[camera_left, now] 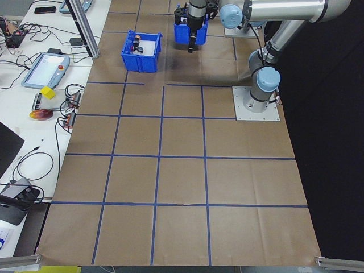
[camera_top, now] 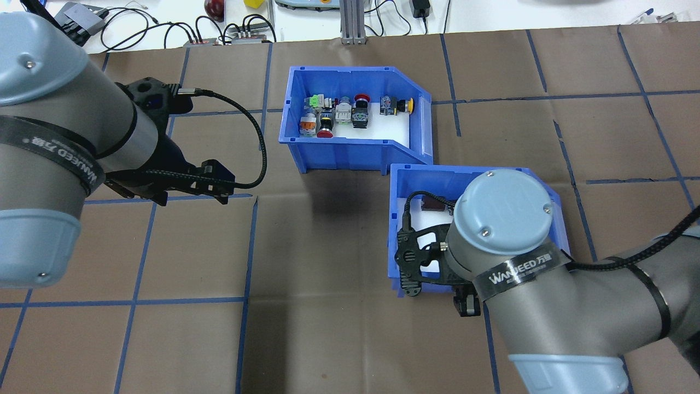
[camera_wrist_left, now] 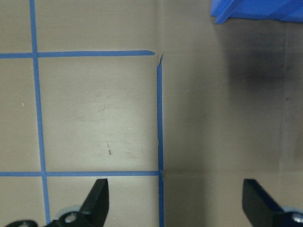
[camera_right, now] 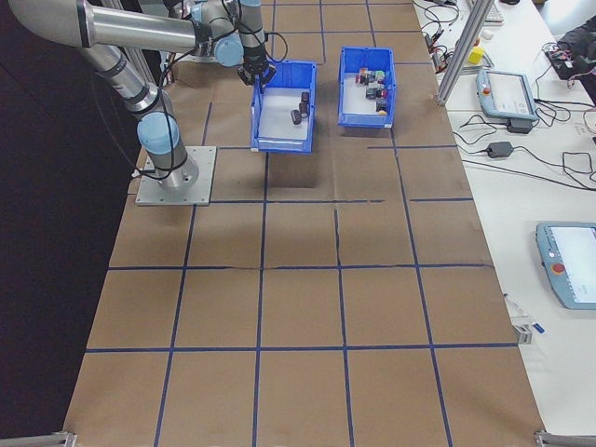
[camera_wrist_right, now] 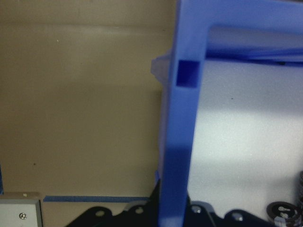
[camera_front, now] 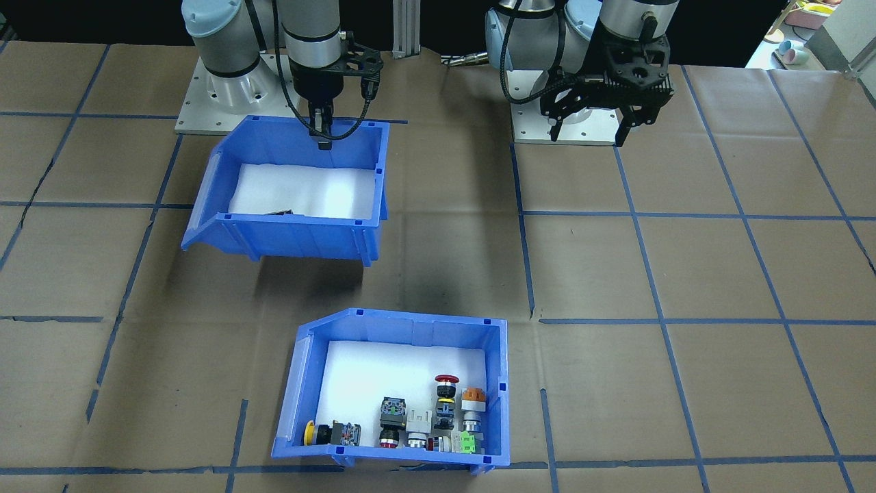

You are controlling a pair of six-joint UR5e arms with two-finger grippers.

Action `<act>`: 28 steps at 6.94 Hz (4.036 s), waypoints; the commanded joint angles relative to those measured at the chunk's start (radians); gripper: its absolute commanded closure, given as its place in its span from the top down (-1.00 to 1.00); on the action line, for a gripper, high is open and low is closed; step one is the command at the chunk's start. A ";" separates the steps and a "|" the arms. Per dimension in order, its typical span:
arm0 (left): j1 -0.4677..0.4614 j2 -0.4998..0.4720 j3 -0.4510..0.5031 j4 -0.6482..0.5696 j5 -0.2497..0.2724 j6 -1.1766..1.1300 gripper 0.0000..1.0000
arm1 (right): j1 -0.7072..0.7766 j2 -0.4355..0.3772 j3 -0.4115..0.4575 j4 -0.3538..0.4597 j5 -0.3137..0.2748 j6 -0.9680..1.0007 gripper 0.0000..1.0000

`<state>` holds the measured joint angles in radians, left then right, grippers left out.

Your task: Place button box in front

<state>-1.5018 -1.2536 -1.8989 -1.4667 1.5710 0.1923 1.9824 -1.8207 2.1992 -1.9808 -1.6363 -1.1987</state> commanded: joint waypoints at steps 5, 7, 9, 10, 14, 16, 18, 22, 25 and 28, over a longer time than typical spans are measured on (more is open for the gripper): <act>0.022 0.002 0.113 -0.084 -0.008 -0.007 0.98 | 0.190 0.196 -0.001 -0.219 -0.007 0.148 -0.77; -0.073 -0.050 0.156 -0.093 -0.002 -0.014 0.98 | 0.220 0.218 -0.001 -0.220 -0.008 0.146 -0.58; -0.089 -0.050 0.129 -0.078 -0.008 -0.039 0.98 | 0.217 0.212 -0.003 -0.228 -0.013 0.149 0.99; -0.089 -0.058 0.124 -0.095 0.000 -0.040 0.98 | 0.216 0.207 -0.009 -0.225 -0.017 0.148 1.00; -0.084 -0.139 0.187 -0.106 -0.008 -0.040 0.98 | 0.121 0.083 -0.113 -0.049 -0.050 0.143 1.00; -0.084 -0.208 0.224 -0.136 -0.011 -0.059 0.98 | -0.073 0.080 -0.185 0.049 -0.050 0.149 1.00; -0.090 -0.222 0.250 -0.165 -0.011 -0.062 0.98 | -0.263 0.072 -0.226 0.056 -0.040 0.177 1.00; -0.092 -0.230 0.305 -0.267 -0.011 -0.066 0.98 | -0.419 0.072 -0.305 0.053 -0.034 0.648 1.00; -0.094 -0.219 0.293 -0.282 -0.017 -0.073 0.98 | -0.422 0.174 -0.473 0.175 -0.036 0.983 1.00; -0.095 -0.213 0.288 -0.284 -0.016 -0.071 0.98 | -0.463 0.262 -0.616 0.382 0.020 1.200 1.00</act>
<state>-1.5963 -1.4690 -1.6092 -1.7491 1.5546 0.1200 1.5469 -1.5849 1.6191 -1.6664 -1.6577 -0.0714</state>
